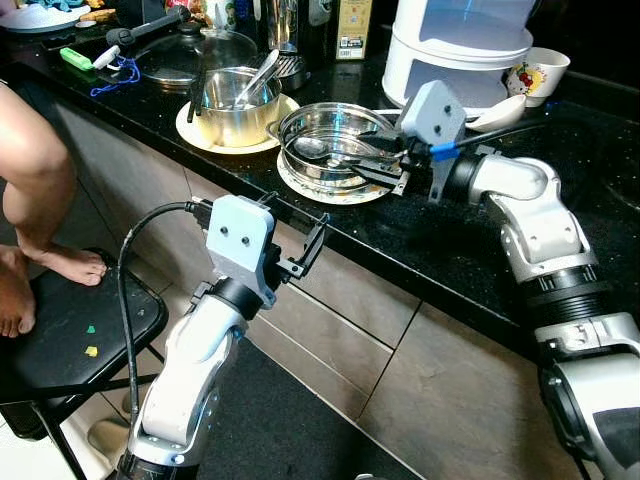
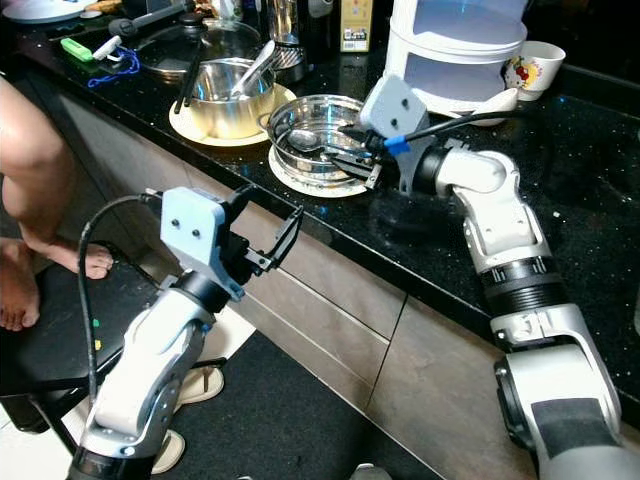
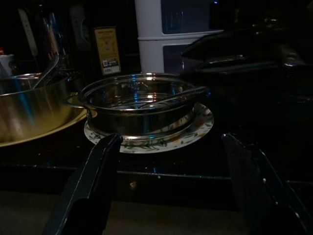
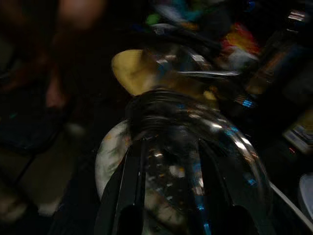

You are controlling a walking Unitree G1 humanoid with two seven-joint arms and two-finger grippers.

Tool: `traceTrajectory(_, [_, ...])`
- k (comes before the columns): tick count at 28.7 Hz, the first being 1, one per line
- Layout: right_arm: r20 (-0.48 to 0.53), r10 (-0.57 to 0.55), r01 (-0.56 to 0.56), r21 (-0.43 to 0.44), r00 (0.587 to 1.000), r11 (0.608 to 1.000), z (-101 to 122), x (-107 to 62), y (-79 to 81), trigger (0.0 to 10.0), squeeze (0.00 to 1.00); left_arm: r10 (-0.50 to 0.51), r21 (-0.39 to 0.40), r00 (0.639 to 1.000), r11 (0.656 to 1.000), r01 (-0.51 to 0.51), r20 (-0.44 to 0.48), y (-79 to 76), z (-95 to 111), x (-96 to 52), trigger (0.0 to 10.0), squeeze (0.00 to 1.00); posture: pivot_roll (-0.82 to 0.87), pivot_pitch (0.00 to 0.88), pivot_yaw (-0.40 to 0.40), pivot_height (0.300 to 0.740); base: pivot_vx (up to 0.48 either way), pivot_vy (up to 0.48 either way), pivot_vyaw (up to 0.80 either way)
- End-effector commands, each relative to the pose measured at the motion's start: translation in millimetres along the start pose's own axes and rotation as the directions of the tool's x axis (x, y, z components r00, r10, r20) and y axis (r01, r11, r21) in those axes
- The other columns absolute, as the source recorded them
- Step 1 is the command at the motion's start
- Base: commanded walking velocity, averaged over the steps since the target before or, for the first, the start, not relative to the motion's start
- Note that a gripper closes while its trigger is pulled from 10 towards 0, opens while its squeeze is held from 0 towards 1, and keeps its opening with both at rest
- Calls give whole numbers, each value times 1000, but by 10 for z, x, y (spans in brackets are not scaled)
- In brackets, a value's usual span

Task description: Kitchen organization

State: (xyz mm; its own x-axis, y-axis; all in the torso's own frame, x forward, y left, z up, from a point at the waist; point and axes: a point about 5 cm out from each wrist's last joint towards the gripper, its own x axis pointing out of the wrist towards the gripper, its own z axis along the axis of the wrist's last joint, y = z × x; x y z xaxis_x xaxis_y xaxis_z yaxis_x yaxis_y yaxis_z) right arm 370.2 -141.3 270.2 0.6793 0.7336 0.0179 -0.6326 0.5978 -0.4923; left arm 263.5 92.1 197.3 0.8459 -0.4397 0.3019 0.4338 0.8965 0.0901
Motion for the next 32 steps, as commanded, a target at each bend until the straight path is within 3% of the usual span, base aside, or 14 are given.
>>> traceTrajectory(1, [1,-79,78,59,997,995,-23,12,-51,10000,0,1,-2,1000,1000,-1,-9,2,-8,-13,10000,0,42,77,-34,740,0,0,0])
traceTrajectory(5, [12,-118,116,100,993,988,-48,31,-48,10000,0,1,-2,1000,1000,-1,-9,3,-7,-13,10000,0,43,78,-34,740,0,0,0])
traceTrajectory(12, [-69,-173,181,116,982,977,-239,-27,-75,10000,0,1,0,1000,1000,-1,-10,3,-7,-18,10000,0,43,81,-33,740,0,0,0])
traceTrajectory(20, [-168,-221,248,164,961,955,-501,-242,-169,10000,0,3,-3,1000,1000,-3,-12,1,-9,-24,10000,0,43,85,-36,740,0,0,0])
traceTrajectory(23, [-152,-177,208,213,972,955,-531,-302,-146,10000,0,4,-3,1000,1000,-4,-13,1,-10,-30,10000,0,41,85,-35,740,0,0,0])
traceTrajectory(28, [-31,-91,96,333,995,938,-491,-392,-59,10000,0,1,-6,1000,1000,-1,-17,-8,-22,-31,10000,0,35,87,-34,740,0,0,0])
traceTrajectory(32, [-14,-83,83,354,996,932,-489,-395,-42,10000,0,-1,-7,1000,1000,0,-17,-10,-25,-30,10000,0,35,87,-34,740,0,0,0])
